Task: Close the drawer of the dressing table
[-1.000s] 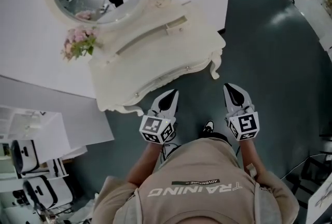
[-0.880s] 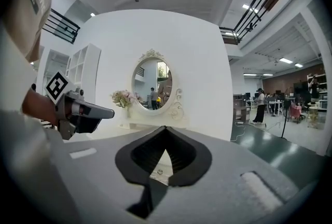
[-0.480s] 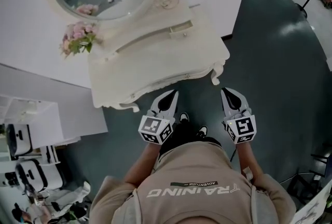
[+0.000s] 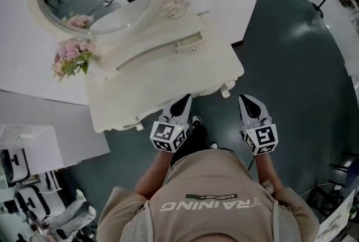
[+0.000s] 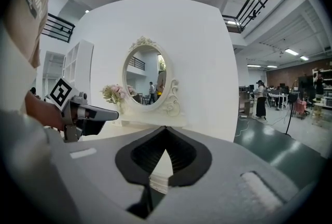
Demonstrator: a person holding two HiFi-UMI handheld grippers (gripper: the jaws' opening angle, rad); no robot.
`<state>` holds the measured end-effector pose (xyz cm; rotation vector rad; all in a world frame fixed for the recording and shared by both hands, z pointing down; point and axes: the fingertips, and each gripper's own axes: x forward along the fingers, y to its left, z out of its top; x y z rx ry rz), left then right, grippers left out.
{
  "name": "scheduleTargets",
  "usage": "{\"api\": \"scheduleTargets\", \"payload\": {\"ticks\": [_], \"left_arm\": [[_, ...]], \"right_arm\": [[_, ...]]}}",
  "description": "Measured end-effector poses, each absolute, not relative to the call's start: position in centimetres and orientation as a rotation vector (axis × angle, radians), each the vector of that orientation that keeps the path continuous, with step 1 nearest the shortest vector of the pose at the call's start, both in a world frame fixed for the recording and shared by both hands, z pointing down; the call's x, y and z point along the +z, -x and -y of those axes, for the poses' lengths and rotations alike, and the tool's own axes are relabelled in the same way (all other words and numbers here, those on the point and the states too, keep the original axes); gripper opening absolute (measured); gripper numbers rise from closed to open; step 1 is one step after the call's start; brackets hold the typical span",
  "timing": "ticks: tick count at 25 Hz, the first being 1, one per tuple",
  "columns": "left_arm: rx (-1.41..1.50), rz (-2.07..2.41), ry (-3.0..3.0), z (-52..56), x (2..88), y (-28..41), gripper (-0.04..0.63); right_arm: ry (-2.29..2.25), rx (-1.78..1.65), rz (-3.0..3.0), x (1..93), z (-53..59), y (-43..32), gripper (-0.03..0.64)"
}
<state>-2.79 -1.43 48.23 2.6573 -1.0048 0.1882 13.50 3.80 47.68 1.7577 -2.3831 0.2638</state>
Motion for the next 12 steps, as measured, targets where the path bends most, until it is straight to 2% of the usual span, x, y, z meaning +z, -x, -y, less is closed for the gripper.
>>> {"api": "scheduleTargets", "payload": {"ticks": [12], "left_arm": [[0.137,0.953,-2.699,11.8,47.8,4.0,0.017]], "right_arm": [[-1.776,0.15,2.412,42.8,7.8,-9.9,0.002]]}}
